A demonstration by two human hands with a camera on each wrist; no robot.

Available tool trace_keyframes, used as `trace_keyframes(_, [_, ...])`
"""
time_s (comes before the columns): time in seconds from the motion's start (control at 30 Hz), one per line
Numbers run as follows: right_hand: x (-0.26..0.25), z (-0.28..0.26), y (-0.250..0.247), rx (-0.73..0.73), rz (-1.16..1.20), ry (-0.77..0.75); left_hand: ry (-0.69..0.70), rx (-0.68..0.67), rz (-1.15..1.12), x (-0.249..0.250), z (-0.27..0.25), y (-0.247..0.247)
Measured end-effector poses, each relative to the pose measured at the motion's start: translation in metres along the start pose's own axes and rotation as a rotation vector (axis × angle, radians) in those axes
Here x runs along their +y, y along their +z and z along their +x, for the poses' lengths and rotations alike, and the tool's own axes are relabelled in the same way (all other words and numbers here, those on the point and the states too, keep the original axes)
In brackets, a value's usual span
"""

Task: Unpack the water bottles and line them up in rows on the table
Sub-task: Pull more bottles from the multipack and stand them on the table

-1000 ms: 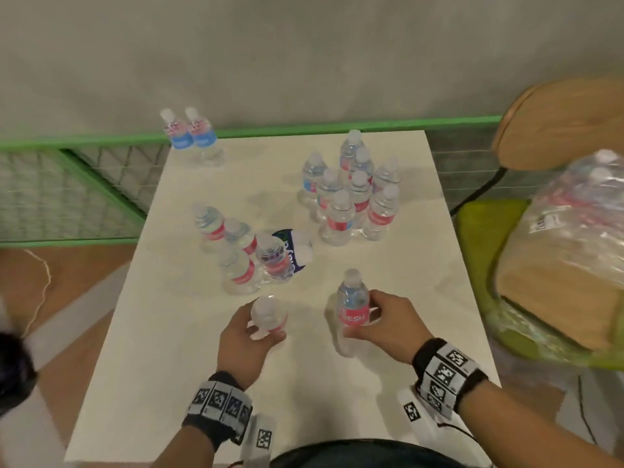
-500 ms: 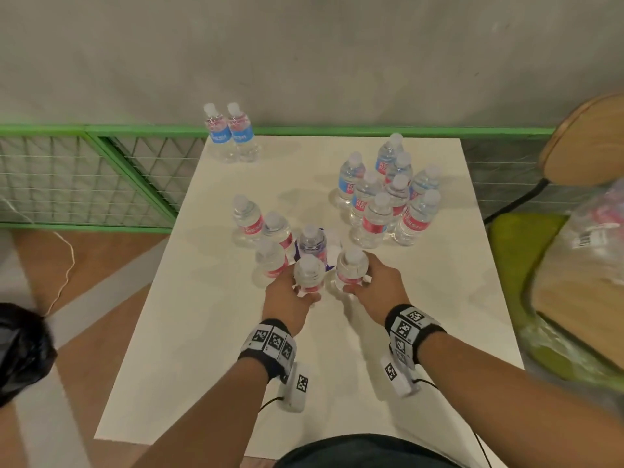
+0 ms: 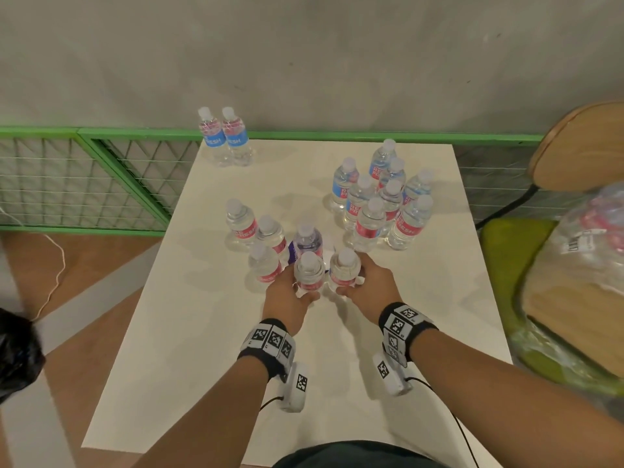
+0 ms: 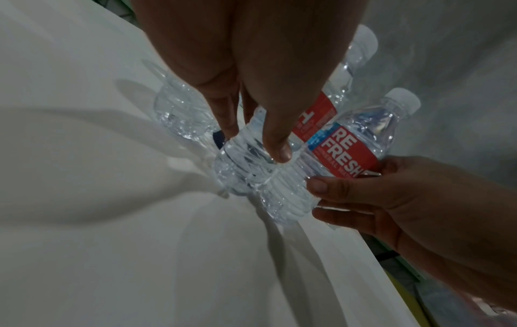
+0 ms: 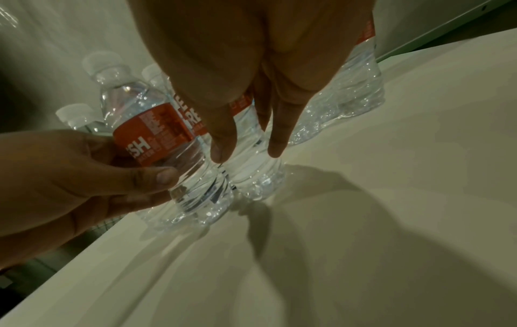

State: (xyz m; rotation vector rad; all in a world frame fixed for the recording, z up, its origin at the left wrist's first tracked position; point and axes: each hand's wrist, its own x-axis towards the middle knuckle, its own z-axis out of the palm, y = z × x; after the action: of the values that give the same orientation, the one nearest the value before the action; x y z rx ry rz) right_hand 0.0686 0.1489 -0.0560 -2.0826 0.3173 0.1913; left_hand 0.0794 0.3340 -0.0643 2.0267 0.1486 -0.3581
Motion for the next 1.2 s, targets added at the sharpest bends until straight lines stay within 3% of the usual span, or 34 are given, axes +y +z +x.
trace_keyframes(0.13, [0.002, -0.004, -0.013, -0.043, 0.016, -0.002, 0.008, 0.006, -0.030, -0.001, -0.012, -0.002])
trace_keyframes(0.2, [0.007, -0.011, -0.025, -0.070, -0.013, -0.008, 0.075, 0.088, -0.027, 0.003, -0.026, -0.005])
trace_keyframes(0.3, [0.027, -0.030, -0.056, -0.076, -0.081, -0.008, 0.339, 0.291, 0.062, 0.016, -0.048, -0.008])
trace_keyframes(0.37, [0.046, -0.048, -0.083, -0.095, -0.106, 0.004, 0.497, 0.345, 0.149, 0.032, -0.059, -0.005])
trace_keyframes(0.43, [0.068, -0.071, -0.112, -0.147, -0.151, 0.041, 0.591, 0.275, 0.195, 0.052, -0.066, 0.004])
trace_keyframes(0.57, [0.116, -0.114, -0.178, -0.236, -0.327, 0.180, 0.664, -0.121, 0.247, 0.091, -0.069, 0.054])
trace_keyframes(0.63, [0.138, -0.129, -0.211, -0.210, -0.384, 0.262, 0.673, -0.292, 0.281, 0.106, -0.067, 0.095])
trace_keyframes(0.77, [0.179, -0.143, -0.272, 0.063, -0.362, 0.366, 0.647, -0.652, 0.473, 0.130, -0.066, 0.196])
trace_keyframes(0.9, [0.207, -0.141, -0.328, 0.326, -0.255, 0.409, 0.710, -0.886, 0.593, 0.156, -0.070, 0.297])
trace_keyframes(1.03, [0.227, -0.122, -0.364, 0.479, -0.233, 0.503, 0.711, -0.895, 0.537, 0.191, -0.067, 0.375])
trace_keyframes(1.07, [0.230, -0.115, -0.368, 0.447, -0.221, 0.526, 0.700, -0.857, 0.558, 0.199, -0.064, 0.392])
trace_keyframes(1.13, [0.229, -0.105, -0.372, 0.216, -0.292, 0.624, 0.720, -0.739, 0.779, 0.210, -0.056, 0.422])
trace_keyframes(1.2, [0.233, -0.096, -0.377, 0.108, -0.366, 0.680, 0.643, -0.695, 0.904, 0.221, -0.048, 0.444])
